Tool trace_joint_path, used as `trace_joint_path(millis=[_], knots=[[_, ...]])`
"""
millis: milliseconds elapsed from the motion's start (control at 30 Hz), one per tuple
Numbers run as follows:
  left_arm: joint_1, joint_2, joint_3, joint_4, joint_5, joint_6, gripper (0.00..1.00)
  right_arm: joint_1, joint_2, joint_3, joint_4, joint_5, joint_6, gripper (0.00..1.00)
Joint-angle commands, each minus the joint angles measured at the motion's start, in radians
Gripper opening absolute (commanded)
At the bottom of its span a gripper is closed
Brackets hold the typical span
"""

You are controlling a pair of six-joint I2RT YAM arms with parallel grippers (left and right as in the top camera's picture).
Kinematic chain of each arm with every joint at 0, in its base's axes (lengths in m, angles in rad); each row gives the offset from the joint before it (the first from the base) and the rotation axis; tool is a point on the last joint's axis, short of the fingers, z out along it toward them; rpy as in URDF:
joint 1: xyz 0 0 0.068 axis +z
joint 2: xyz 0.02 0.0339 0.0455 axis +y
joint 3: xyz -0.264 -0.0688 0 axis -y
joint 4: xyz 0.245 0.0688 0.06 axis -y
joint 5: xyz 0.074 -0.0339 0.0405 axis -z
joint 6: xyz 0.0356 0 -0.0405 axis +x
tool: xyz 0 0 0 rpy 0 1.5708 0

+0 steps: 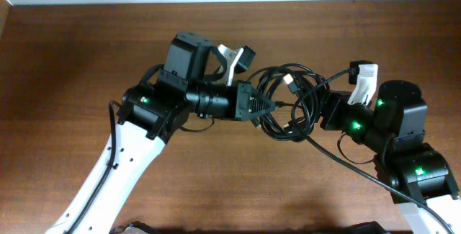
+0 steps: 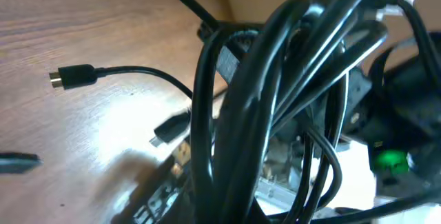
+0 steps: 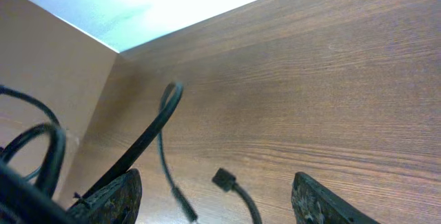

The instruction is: Untangle cables

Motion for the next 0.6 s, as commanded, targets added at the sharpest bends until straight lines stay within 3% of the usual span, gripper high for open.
trace_joint_path(millis=[0,133,333,567], knots=[[-0.005,-0.001,0.006,-0.044,0.075,0.231,0.0,0.001,0.003,0.013,0.002,0.071,-0.014,0.68],[-0.005,-0.001,0.006,-0.134,-0.034,0.417,0.0,0.001,0.003,0.013,-0.005,0.103,-0.014,0.68],[-0.005,-0.001,0.006,-0.307,-0.402,0.425,0.0,0.001,0.003,0.013,-0.005,0.106,-0.014,0.68],[-0.005,-0.001,0.006,-0.313,-0.437,0.484,0.0,0.001,0.003,0.013,-0.018,0.105,-0.014,0.68]])
